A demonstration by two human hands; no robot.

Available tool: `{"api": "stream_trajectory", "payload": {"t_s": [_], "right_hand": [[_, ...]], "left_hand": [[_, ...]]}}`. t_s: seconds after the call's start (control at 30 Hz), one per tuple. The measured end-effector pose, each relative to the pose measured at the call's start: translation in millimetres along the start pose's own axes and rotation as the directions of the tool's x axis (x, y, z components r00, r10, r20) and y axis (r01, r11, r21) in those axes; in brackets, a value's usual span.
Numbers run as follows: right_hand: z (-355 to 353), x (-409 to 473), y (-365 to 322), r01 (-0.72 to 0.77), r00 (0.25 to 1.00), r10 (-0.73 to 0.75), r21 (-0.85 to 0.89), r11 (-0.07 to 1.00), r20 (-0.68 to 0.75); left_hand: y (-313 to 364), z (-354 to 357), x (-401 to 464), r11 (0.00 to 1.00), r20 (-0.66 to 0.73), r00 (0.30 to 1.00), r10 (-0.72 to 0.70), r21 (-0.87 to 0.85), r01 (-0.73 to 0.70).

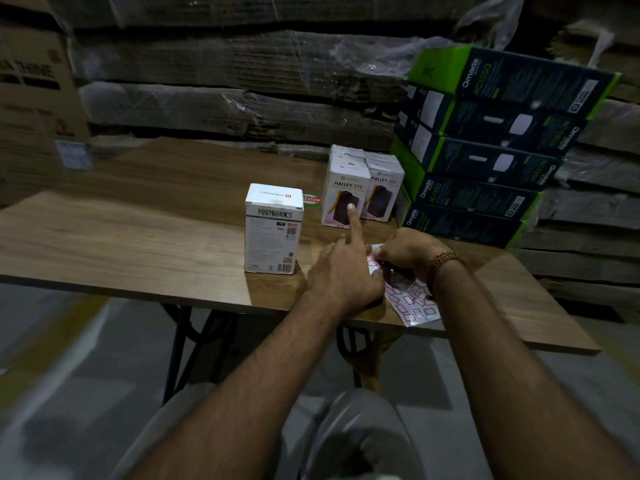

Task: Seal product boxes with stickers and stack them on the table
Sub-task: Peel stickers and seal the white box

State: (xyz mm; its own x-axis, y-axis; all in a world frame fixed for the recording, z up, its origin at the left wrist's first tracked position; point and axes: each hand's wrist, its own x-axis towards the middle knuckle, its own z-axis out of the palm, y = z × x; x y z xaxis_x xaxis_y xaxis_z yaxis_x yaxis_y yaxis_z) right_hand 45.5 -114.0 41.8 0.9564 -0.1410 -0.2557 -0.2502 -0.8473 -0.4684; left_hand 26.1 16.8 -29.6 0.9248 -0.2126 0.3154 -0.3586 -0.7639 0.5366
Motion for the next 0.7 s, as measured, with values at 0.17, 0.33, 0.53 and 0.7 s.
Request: {"api": "stream_trajectory", "payload": {"t_s": [0.17, 0.33, 0.53, 0.7], "right_hand": [[0.7, -4.2, 3.6, 0.048, 0.999, -0.048, -0.022, 0.999, -0.025], [5.3, -6.0, 11.1, 0.12, 0.992, -0.116, 0.102, 0.988, -0.046], [13.5, -3.8, 18.9, 0.172, 0.982, -0.152, 0.191, 0.966, -0.114], [15.8, -4.6, 22.9, 0.17, 0.981, -0.143, 0.237, 0.956, -0.129]], "left_hand": [[-1.8, 0.8, 0.9, 1.0, 0.002, 1.0, -0.007, -0.015, 0.007], [-2.6, 0.5, 2.3, 0.999, 0.008, 1.0, -0.03, -0.026, 0.03], [-2.1, 0.6, 2.2, 0.999, 0.016, 0.999, -0.032, -0.025, 0.033], [-0.4, -1.2, 0.8, 0.999, 0.02, 0.999, -0.042, -0.022, 0.042]]}}
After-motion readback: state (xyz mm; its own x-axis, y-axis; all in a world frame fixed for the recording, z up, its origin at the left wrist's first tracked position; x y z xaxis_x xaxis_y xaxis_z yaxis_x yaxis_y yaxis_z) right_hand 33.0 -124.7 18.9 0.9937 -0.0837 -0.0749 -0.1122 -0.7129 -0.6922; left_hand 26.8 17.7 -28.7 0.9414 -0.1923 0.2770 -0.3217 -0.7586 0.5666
